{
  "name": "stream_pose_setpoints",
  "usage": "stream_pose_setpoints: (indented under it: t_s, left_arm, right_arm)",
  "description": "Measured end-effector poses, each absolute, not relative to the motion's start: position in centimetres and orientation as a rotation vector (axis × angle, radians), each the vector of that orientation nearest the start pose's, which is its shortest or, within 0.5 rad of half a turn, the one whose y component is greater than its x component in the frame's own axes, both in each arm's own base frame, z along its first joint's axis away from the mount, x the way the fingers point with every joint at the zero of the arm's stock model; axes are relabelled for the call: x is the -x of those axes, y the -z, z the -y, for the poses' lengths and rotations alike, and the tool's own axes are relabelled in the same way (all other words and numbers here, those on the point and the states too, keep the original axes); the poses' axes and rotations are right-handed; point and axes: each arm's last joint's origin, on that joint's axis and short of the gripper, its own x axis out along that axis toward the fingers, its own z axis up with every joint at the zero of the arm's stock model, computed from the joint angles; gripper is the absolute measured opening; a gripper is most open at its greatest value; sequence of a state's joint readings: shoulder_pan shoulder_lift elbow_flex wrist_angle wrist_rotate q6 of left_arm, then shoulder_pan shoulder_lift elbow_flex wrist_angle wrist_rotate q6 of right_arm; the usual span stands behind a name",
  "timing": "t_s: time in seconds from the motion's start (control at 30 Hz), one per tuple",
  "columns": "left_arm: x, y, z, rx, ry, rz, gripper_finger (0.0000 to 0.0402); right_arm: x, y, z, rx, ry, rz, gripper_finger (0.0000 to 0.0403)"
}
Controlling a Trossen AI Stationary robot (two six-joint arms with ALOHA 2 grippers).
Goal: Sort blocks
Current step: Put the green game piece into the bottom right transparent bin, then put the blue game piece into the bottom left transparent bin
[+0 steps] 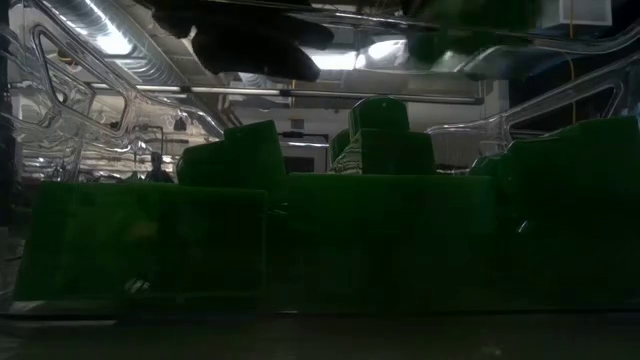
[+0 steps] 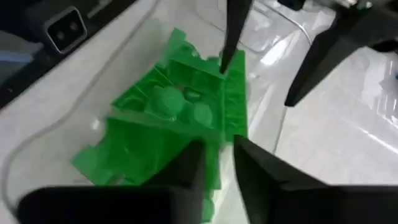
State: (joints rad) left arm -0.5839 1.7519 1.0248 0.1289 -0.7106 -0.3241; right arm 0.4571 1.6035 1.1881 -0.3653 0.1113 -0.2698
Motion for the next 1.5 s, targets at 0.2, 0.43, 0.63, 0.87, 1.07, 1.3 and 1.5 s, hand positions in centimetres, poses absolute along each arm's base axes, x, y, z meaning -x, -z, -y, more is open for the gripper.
stream_pose_setpoints:
  t_s: [0.2,0.43,0.63,0.87,1.07,1.3,1.5]
  left_arm:
    - [-32.2,-19.5,17.3,-0.096,-0.234,-0.452,0.0255]
    - [-33.0,-19.5,15.6,-0.099,-0.281,-0.454,0.0255]
    - [-33.4,-19.3,14.5,-0.159,-0.305,-0.482,0.0255]
    - [-33.2,-19.1,14.5,-0.172,-0.305,-0.503,0.0255]
    - [-33.2,-19.1,14.5,-0.165,-0.305,-0.501,0.0255]
    - [-33.2,-19.1,14.5,-0.158,-0.306,-0.498,0.0255]
    - [-33.2,-19.1,14.5,-0.153,-0.306,-0.497,0.0255]
  right_arm:
    - [-31.3,-25.3,-13.7,0.484,-0.521,-0.763,0.02]
    - [-27.9,-27.6,-12.5,0.44,-0.479,-1.19,0.0276]
    - [-23.0,-28.6,-13.4,0.382,-0.215,-1.383,0.028]
    - [-18.3,-25.8,-13.8,0.213,-0.061,-1.583,0.0276]
    - [-15.3,-23.0,-13.0,0.128,0.036,-1.706,0.0275]
    - [-13.6,-21.3,-12.0,-0.02,0.103,-1.738,0.0275]
    - [-12.7,-20.2,-11.4,-0.21,0.237,-1.772,0.0275]
